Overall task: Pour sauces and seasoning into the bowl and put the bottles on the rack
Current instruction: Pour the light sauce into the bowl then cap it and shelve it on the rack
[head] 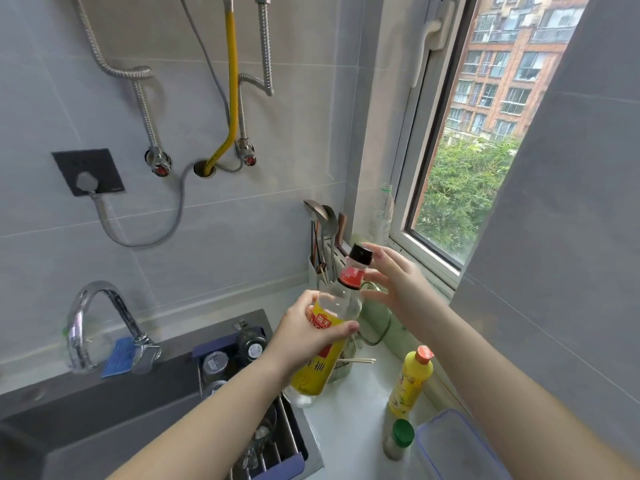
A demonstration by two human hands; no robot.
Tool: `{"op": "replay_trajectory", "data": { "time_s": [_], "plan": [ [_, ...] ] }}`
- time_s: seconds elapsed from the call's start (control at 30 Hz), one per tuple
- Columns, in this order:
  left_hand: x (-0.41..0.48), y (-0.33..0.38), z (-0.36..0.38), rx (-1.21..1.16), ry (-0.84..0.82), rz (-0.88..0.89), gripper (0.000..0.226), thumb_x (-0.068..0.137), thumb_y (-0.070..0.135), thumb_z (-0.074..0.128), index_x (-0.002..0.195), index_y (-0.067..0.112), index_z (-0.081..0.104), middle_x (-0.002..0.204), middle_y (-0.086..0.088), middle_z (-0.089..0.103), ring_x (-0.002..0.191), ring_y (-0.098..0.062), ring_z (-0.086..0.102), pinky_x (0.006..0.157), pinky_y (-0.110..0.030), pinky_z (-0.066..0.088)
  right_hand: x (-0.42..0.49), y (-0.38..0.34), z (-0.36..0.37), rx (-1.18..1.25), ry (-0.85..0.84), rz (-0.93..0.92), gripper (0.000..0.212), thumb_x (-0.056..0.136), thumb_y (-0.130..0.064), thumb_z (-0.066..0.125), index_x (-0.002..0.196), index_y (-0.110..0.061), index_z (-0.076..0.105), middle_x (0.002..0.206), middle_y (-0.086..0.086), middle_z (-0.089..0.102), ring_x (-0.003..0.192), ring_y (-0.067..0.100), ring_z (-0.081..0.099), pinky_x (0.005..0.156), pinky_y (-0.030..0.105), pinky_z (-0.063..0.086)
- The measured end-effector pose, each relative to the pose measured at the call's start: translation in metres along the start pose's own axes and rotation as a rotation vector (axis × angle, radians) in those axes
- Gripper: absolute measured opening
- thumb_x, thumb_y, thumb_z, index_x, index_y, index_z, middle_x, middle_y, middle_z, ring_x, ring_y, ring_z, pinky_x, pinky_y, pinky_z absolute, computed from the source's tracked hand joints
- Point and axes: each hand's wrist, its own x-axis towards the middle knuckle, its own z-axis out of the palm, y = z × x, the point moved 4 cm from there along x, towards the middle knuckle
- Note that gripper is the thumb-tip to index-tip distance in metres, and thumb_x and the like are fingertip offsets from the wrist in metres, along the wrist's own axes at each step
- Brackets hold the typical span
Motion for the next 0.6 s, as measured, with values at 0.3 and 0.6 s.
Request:
{"op": "replay_trajectory", "data": {
  "time_s": [0.3,0.6],
  "plan": [
    [-0.024,-0.018,-0.035,-0.511,-0.013,-0.098,0.088,0.051,0.057,0.088,0.125,0.018,0.061,0.118,-0.015,0.071,0.113,-0.035,0.065,0.098,-0.05,0.05,0.012,-0.008,0.076,0.045,-0.162,-0.156,0.041,0.083,-0.026,0.075,0.122,-0.017,0.066,0.114,-0.001,0.075,0.106,0.014,0.071,0.087,0.033,0.058],
    [-0.059,-0.034,-0.079,-0.56,0.255,-0.142,0.085,0.053,0.052,0.088,0.124,0.012,0.062,0.118,-0.018,0.07,0.109,-0.034,0.067,0.098,-0.049,0.052,0.025,0.0,0.152,0.063,-0.314,-0.127,0.027,0.085,-0.03,0.072,0.11,-0.02,0.071,0.103,-0.003,0.077,0.1,0.015,0.073,0.084,0.035,0.061]
  ]
}}
